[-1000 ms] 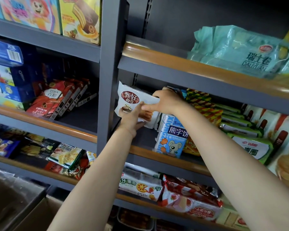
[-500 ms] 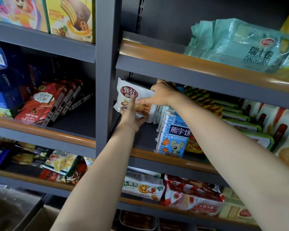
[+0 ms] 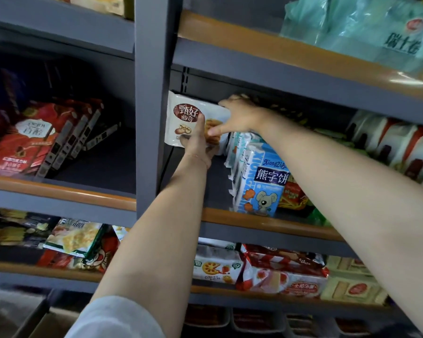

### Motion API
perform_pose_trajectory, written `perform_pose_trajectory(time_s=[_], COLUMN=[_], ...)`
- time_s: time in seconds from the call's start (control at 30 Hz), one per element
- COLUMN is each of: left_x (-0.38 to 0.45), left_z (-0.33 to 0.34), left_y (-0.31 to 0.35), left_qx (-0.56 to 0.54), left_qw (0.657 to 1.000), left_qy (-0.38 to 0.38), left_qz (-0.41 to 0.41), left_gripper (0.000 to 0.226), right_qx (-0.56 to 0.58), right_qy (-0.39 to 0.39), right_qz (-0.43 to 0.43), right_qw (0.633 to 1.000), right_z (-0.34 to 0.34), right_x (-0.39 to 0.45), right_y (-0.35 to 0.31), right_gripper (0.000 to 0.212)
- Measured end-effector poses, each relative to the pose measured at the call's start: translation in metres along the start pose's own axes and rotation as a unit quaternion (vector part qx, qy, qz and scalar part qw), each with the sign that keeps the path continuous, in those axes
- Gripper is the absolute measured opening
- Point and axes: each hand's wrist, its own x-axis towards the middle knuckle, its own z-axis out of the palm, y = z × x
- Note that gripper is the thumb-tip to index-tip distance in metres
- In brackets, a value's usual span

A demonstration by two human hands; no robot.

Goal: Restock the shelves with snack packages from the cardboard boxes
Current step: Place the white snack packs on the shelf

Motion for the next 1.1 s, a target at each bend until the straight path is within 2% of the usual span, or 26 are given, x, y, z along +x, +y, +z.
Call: perform_pose_trajectory(time_s=[0.17,0.23,0.3,0.37,0.47,0.53,0.67,0.8,0.93,1.0,1.1], left_x=[0.019,0.022,0.01,0.0,-0.018,-0.035,-0.075,-0.138,-0.195,-0.22,-0.248], left_z=[-0.003,-0.004,-0.004,-0.001,0.005,0.01,0.012,0.001,-0.025,-0.048,-0.111], left_y=[-0.006,-0.005,0.001,0.005,0.009,0.013,0.017,0.011,-0.01,-0.025,-0.056], left_qx=[0.034,0.056,0.075,0.09,0.122,0.154,0.178,0.144,0.156,0.147,0.155], left_qw=[0.999,0.998,0.996,0.994,0.99,0.988,0.98,0.966,0.956,0.953,0.933], left_qy=[-0.029,-0.033,-0.038,-0.054,-0.05,-0.024,0.006,0.058,0.093,0.143,0.267], left_qz=[-0.011,-0.026,-0.031,-0.038,-0.042,-0.008,0.09,0.204,0.232,0.223,0.183], left_gripper=[0.117,0.122,0.101,0.065,0.042,0.027,0.028,0.018,0.017,0.015,0.016], right_qx=[0.061,0.09,0.112,0.131,0.17,0.223,0.271,0.275,0.282,0.314,0.39], right_qy=[-0.005,-0.01,-0.007,0.0,0.025,0.063,0.152,0.18,0.245,0.22,0.089], right_qz=[0.001,-0.005,-0.014,-0.03,-0.057,-0.083,-0.169,-0.266,-0.363,-0.397,-0.412], right_qw=[0.998,0.996,0.994,0.991,0.983,0.969,0.936,0.906,0.854,0.834,0.819], right_z=[0.003,0.0,-0.006,-0.013,-0.018,-0.018,-0.005,0.014,0.042,0.066,0.119], right_x=[-0.002,-0.004,-0.008,-0.017,-0.04,-0.06,-0.103,-0.143,-0.179,-0.197,-0.225], right_y=[0.005,0.007,0.008,0.008,0.008,0.007,0.012,0.014,0.006,-0.008,-0.041], right_gripper=[0.111,0.108,0.104,0.097,0.081,0.067,0.039,0.031,0.024,0.025,0.022])
